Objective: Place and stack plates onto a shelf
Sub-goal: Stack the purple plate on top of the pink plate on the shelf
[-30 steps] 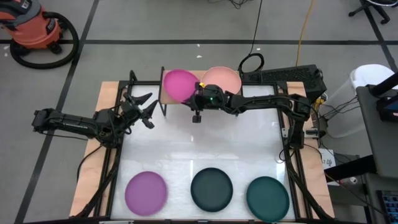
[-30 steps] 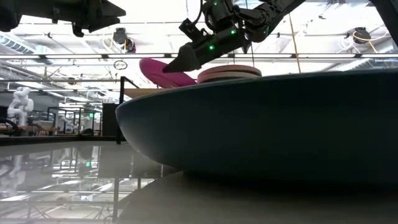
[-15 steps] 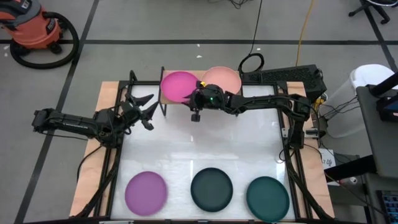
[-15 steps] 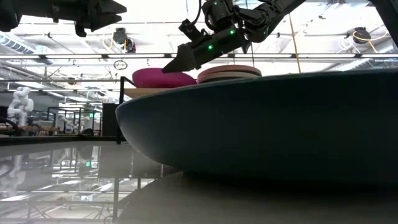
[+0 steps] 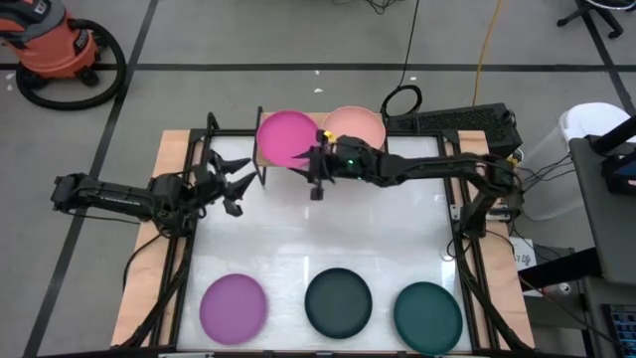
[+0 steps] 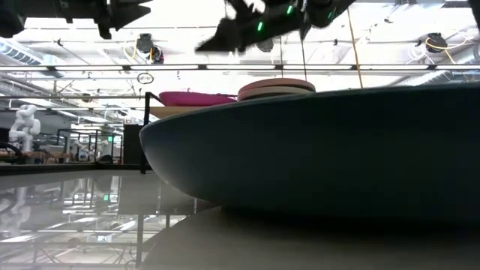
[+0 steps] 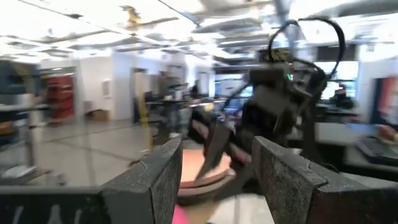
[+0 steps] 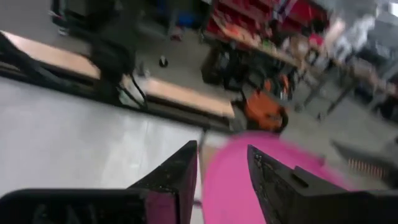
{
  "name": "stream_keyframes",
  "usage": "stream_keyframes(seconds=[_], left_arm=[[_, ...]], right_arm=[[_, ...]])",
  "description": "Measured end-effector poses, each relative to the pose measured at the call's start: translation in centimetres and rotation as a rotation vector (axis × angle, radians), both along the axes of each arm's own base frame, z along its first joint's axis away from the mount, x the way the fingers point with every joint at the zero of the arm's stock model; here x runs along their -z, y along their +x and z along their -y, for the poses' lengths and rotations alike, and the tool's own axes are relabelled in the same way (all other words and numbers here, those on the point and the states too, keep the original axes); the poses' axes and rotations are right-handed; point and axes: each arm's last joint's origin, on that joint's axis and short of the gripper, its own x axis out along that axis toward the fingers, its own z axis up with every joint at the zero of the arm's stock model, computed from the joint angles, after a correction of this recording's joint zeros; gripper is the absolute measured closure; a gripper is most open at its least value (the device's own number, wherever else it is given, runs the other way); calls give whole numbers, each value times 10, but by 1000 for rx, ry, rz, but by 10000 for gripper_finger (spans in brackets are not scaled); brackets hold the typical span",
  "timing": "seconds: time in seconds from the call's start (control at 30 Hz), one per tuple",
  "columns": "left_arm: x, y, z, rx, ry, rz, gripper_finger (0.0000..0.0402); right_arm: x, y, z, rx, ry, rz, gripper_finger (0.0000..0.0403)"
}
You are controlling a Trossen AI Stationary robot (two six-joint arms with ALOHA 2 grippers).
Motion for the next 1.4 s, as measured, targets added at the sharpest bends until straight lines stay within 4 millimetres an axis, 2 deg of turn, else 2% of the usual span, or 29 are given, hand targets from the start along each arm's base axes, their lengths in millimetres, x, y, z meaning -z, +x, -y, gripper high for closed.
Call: stream_keyframes(seconds=[0.13,0.23,0.37,0.5,0.67,0.83,0.93,1.13,1.4], left_arm=[[-5,2,4,92,29,-18,202],[-9,6,7,122,30,-108,202],[-13,19,14,163,-1,-248,202],[-15,39,23,237,-67,-428,202],[-8,65,41,350,-117,-722,202],[1,79,55,511,-287,-1074,202],[17,82,60,588,-417,-1268,202],[60,85,71,745,-659,-1493,202],[100,87,81,708,-687,-1657,202]], right_arm=[[-32,-19,-29,-75,-64,-3,281],[-52,-40,-48,-122,-60,-36,281],[-63,-69,-71,-170,15,-97,282],[-51,-98,-97,-229,63,-102,282],[-26,-138,-122,-164,64,-25,282],[-6,-175,-134,-153,73,117,282],[5,-193,-137,-183,90,186,282],[17,-213,-140,-231,112,283,282],[18,-217,-144,-255,111,280,282]])
